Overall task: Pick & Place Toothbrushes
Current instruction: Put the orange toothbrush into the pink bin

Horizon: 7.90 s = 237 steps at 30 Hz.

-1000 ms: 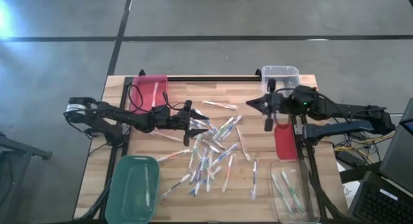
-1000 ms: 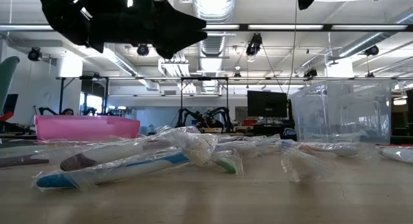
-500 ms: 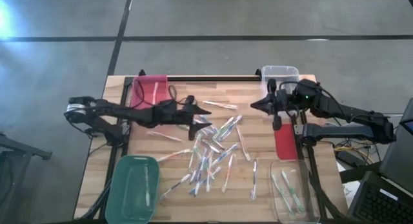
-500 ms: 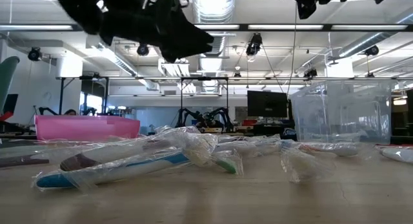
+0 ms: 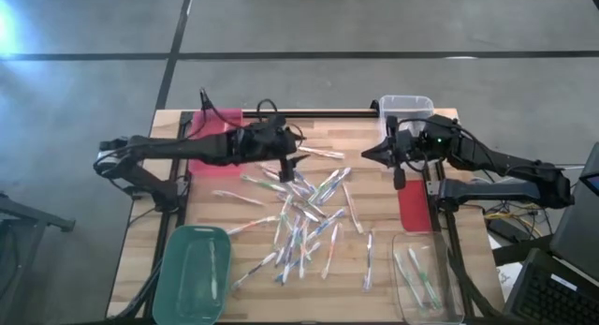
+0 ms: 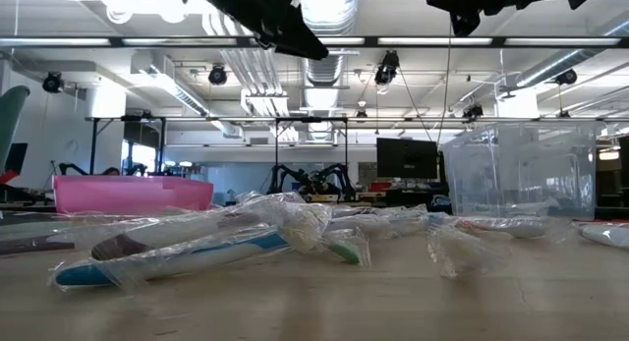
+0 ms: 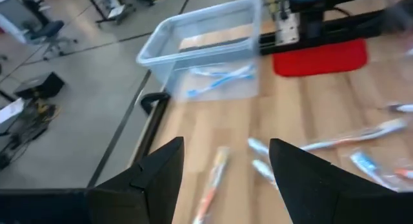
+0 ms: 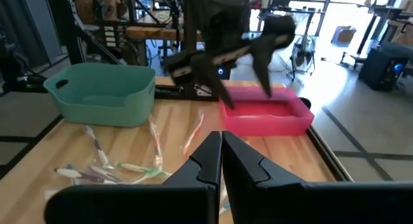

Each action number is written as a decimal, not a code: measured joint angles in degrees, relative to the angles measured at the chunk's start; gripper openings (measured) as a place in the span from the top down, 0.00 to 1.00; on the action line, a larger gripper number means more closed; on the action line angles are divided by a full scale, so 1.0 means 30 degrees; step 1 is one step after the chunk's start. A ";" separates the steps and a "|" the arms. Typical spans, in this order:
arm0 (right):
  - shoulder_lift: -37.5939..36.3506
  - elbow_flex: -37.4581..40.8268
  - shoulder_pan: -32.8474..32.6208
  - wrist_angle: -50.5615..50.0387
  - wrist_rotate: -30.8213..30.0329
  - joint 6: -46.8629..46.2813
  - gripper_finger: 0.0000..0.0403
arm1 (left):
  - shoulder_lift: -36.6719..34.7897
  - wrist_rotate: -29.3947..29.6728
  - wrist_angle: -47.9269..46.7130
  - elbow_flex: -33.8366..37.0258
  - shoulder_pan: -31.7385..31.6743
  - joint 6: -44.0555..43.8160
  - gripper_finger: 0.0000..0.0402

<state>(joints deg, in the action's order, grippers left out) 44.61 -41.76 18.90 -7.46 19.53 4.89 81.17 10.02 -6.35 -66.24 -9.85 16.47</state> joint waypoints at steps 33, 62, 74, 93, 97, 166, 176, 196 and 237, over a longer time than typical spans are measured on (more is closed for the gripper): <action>-0.5440 0.3453 0.0000 -0.2450 0.0007 -0.0569 0.98 | 1.1207 -0.2390 -0.8403 -0.9877 -0.3691 0.1374 0.52; -0.5424 0.3468 0.0000 -0.2442 0.0000 -0.0613 0.98 | 1.5795 -0.2711 -1.1053 -1.3763 -0.4079 0.3469 0.52; -0.5424 0.3468 0.0000 -0.2442 0.0000 -0.0611 0.98 | 1.5788 -0.4188 -1.0551 -1.2734 -0.4646 0.3182 0.59; -0.5424 0.3468 0.0000 -0.2442 -0.0003 -0.0619 0.98 | 1.5763 -0.4084 -1.0055 -1.1854 -0.4689 0.2806 0.62; -0.5424 0.3468 0.0000 -0.2442 0.0000 -0.0622 0.98 | 1.5765 -0.4009 -1.0070 -1.1854 -0.4689 0.2798 0.66; -0.5424 0.3468 -0.0006 -0.2427 -0.0009 -0.0622 0.98 | 0.6936 0.1907 -1.3671 -1.2189 -0.4682 -0.2867 1.00; -0.5424 0.3468 -0.0007 -0.2429 -0.0007 -0.0618 0.98 | 0.1886 0.5274 -1.7689 -1.2189 -0.4793 -0.7036 1.00; -0.5424 0.3468 -0.0007 -0.2434 -0.0007 -0.0597 0.98 | -0.1464 0.6511 -2.5050 -0.8729 -0.6531 -1.8879 1.00; -0.5424 0.3468 -0.0005 -0.2434 -0.0005 -0.0586 0.98 | -0.1566 0.2774 -1.3314 0.5585 -0.9116 -2.0499 1.00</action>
<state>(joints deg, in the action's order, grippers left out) 28.34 -31.35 18.88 -14.76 19.51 3.14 76.47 18.34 -46.29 -49.48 -37.20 -45.03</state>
